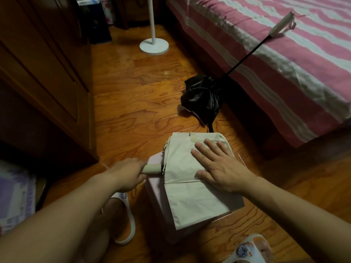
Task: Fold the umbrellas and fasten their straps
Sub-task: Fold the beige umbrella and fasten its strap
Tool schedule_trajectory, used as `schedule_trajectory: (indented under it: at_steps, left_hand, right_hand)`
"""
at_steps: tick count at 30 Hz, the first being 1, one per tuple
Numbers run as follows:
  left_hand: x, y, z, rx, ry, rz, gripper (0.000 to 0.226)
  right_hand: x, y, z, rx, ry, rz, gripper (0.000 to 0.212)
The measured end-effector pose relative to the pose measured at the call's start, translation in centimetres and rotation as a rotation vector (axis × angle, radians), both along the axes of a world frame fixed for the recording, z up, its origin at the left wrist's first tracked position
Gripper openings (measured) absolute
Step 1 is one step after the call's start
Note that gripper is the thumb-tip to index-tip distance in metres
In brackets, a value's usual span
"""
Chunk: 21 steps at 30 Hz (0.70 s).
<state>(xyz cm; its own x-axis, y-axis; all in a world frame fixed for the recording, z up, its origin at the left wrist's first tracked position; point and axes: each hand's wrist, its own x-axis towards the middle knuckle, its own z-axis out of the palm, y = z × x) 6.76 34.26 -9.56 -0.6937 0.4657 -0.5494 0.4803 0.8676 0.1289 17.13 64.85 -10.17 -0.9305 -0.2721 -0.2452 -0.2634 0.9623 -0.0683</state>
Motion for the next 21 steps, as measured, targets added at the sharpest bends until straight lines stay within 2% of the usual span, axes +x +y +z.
schedule_trajectory:
  at_steps: [2, 4, 8, 10, 15, 18, 19, 21]
  left_hand:
    - [-0.3, 0.3, -0.4, 0.018, 0.085, -0.094, 0.026]
    - [-0.3, 0.6, -0.6, 0.063, 0.090, -0.084, 0.024]
    - [0.7, 0.9, -1.2, 0.082, -0.072, -0.029, 0.037]
    - [1.5, 0.8, -1.8, 0.075, -0.108, -0.033, 0.034]
    - [2.4, 0.5, -1.6, 0.081, 0.057, -0.183, 0.034]
    - [2.4, 0.7, -0.2, 0.154, 0.317, -0.304, 0.021]
    - [2.4, 0.6, 0.1, 0.174, 0.375, -0.312, 0.019]
    - [2.2, 0.3, 0.2, 0.219, 0.376, -0.263, 0.025]
  right_hand:
    - [0.3, -0.3, 0.3, 0.008, -0.002, -0.002, 0.072]
    - [0.6, -0.4, 0.5, 0.009, -0.001, -0.002, 0.071]
    - [1.2, -0.1, 0.6, 0.016, 0.034, 0.012, 0.064]
    - [1.4, 0.1, 0.7, 0.019, 0.026, 0.014, 0.062]
    - [0.8, 0.8, 1.2, 0.018, 0.035, -0.005, 0.066]
    - [0.3, 1.2, 1.6, 0.065, 0.043, -0.008, 0.070]
    - [0.3, 1.4, 1.7, 0.060, 0.048, -0.019, 0.073]
    - [0.3, 1.7, 2.1, 0.032, 0.079, -0.040, 0.075]
